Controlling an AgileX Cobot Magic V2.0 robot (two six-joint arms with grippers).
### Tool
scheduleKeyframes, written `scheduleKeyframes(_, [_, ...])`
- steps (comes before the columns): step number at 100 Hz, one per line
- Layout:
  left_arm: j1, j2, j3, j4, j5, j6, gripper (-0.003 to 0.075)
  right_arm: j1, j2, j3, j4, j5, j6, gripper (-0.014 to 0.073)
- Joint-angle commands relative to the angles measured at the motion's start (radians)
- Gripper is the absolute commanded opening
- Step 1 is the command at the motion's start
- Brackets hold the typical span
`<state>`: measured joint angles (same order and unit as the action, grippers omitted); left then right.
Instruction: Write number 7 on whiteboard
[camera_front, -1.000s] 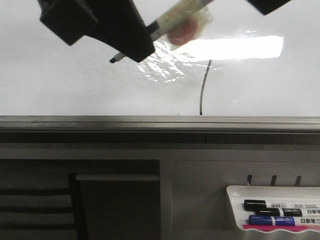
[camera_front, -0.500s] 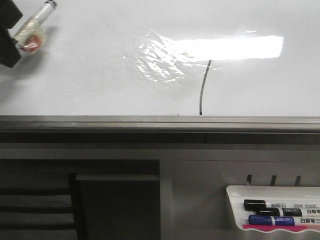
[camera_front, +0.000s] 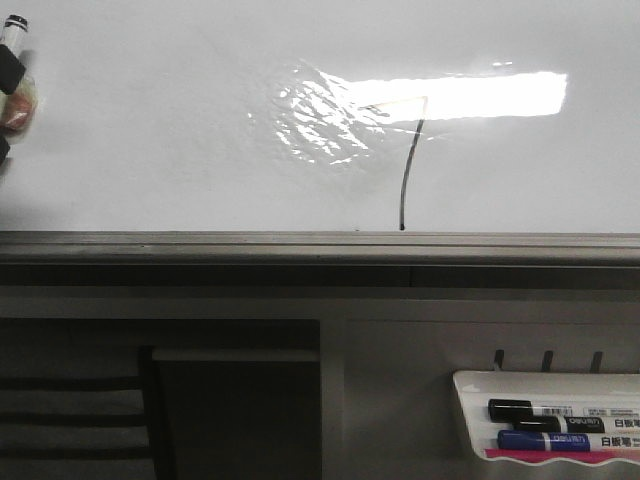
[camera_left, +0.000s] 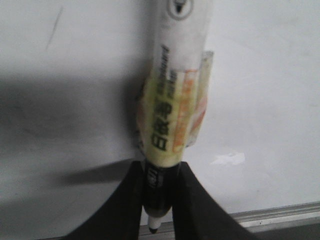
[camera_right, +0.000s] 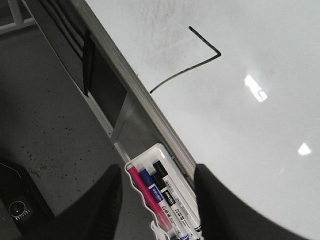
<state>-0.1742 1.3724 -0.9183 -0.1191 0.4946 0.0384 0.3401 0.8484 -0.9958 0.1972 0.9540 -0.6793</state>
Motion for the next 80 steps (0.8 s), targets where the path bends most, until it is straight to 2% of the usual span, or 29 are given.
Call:
scheduleKeyframes(1, [0.003,-0.016,-0.025,-0.019,-0.080,-0.011,-0.0020,-0.005,-0.004,-0.033,0.006,-0.067,-0.001,0.0300])
scheduleKeyframes(33, [0.003,-0.019,-0.029,-0.029,-0.078,-0.011,0.0001,-0.005,-0.004,-0.033,0.006,-0.067,-0.001,0.0300])
scheduleKeyframes(42, [0.003,-0.019,-0.029,-0.029,-0.078,-0.011,0.0069,-0.005,-0.004,-0.033,0.006,-0.067,-0.001,0.0300])
scheduleKeyframes(64, [0.003,-0.037,-0.035,-0.029,-0.069,-0.008,0.0294,-0.005,-0.004,-0.033,0.006,-0.071,-0.001,0.0300])
scheduleKeyframes(74, [0.003,-0.083,-0.037,-0.029,-0.059,0.006,0.0315,-0.005,-0.004,-0.033,0.004,-0.064,0.002,0.0300])
scheduleKeyframes(80, [0.003,-0.132,-0.037,-0.023,-0.055,0.008,0.0315,-0.005,-0.006,-0.033,-0.010,-0.057,0.048,0.0300])
